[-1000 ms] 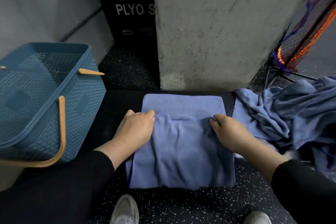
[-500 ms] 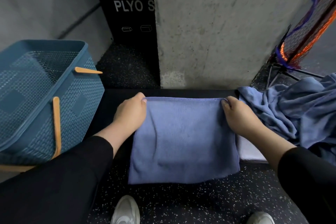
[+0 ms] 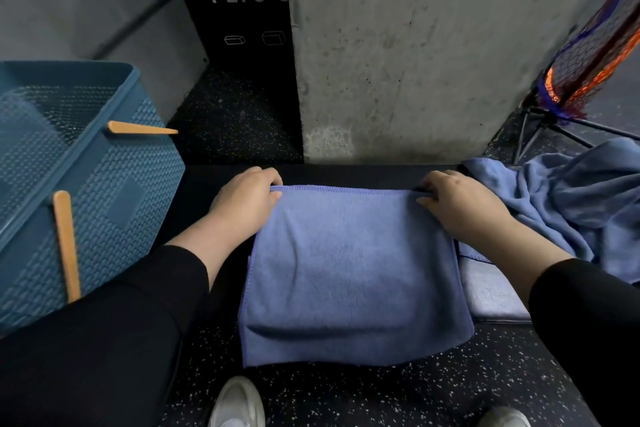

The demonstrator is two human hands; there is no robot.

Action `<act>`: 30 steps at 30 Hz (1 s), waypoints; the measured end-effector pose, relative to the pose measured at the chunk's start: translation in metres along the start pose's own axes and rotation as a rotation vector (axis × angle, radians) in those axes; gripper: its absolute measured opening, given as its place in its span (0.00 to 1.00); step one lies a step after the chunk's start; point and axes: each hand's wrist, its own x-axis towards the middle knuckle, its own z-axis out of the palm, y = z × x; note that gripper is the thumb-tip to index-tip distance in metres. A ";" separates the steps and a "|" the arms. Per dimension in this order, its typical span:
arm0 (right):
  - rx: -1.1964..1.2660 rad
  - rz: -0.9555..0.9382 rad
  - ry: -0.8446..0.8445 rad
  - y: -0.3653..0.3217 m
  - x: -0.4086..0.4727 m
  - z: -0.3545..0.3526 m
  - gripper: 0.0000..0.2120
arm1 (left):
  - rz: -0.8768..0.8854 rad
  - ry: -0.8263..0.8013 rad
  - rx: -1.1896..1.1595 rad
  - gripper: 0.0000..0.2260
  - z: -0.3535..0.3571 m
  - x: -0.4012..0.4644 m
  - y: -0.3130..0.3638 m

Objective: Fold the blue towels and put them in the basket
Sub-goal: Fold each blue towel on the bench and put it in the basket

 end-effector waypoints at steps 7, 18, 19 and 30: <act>0.151 0.019 0.083 -0.003 -0.008 -0.011 0.07 | -0.025 0.031 -0.245 0.05 -0.016 -0.008 0.003; 0.575 0.092 0.160 -0.009 -0.030 -0.054 0.07 | -0.067 0.207 -0.762 0.06 -0.046 -0.039 -0.003; 0.568 0.092 0.174 -0.008 -0.031 -0.061 0.07 | -0.059 0.229 -0.732 0.06 -0.050 -0.040 -0.004; 0.134 -0.182 0.262 -0.047 -0.074 -0.168 0.04 | 0.168 0.365 -0.199 0.03 -0.142 -0.077 0.021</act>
